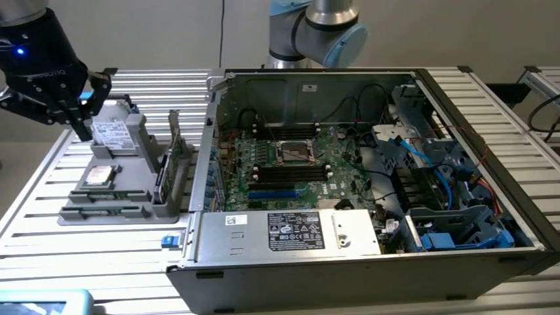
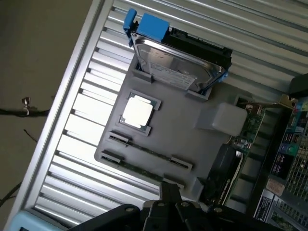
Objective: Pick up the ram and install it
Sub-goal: 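Pick up the ram and move it above insertion slot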
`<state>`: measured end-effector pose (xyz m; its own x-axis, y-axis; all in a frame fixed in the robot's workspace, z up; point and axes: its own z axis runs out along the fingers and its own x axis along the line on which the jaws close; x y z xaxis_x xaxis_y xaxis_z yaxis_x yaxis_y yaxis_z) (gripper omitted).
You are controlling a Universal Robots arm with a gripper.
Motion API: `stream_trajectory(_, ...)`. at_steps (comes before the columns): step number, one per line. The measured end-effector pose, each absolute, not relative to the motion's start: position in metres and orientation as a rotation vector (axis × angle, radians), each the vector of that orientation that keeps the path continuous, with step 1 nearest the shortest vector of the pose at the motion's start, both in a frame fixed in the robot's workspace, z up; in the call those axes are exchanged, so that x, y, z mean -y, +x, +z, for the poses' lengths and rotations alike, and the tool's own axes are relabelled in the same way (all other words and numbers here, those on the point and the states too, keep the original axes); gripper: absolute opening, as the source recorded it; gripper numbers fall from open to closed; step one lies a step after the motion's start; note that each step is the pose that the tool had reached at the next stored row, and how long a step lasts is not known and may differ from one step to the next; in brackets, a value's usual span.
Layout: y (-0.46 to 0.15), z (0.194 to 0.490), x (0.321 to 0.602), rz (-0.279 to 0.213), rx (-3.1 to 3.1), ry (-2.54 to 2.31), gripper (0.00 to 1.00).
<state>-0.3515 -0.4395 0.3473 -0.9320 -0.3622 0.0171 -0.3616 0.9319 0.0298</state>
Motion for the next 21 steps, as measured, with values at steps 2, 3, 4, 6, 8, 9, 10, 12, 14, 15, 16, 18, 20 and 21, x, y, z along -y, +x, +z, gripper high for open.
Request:
stream_trajectory(2,-0.3515,0.3473,0.4395,-0.04,3.054,0.632,0.11)
stream_trajectory(3,-0.3515,0.3473,0.4395,-0.04,3.048,0.659,0.11)
stream_trajectory(4,-0.3515,0.3473,0.4394,-0.04,3.042,0.686,0.11)
stream_trajectory(6,-0.3515,0.3473,0.4395,-0.039,3.028,0.741,0.11)
stream_trajectory(8,-0.3515,0.3472,0.4395,-0.038,3.014,0.796,0.11)
stream_trajectory(9,-0.3515,0.3472,0.4395,-0.038,3.006,0.823,0.11)
stream_trajectory(10,-0.3515,0.3472,0.4394,-0.037,2.999,0.85,0.11)
stream_trajectory(12,-0.3515,0.3472,0.4394,-0.037,2.982,0.905,0.11)
stream_trajectory(14,-0.3515,0.3472,0.4394,-0.037,2.965,0.959,0.11)
stream_trajectory(15,-0.3515,0.3472,0.4394,-0.036,2.956,0.986,0.11)
stream_trajectory(16,-0.3515,0.3472,0.4394,-0.036,2.947,1.012,0.11)
stream_trajectory(18,-0.3515,0.3471,0.4395,-0.037,2.927,1.067,0.11)
stream_trajectory(20,-0.3515,0.3471,0.4395,-0.037,2.908,1.119,0.11)
stream_trajectory(21,-0.3515,0.3471,0.4394,-0.037,2.897,1.145,0.11)
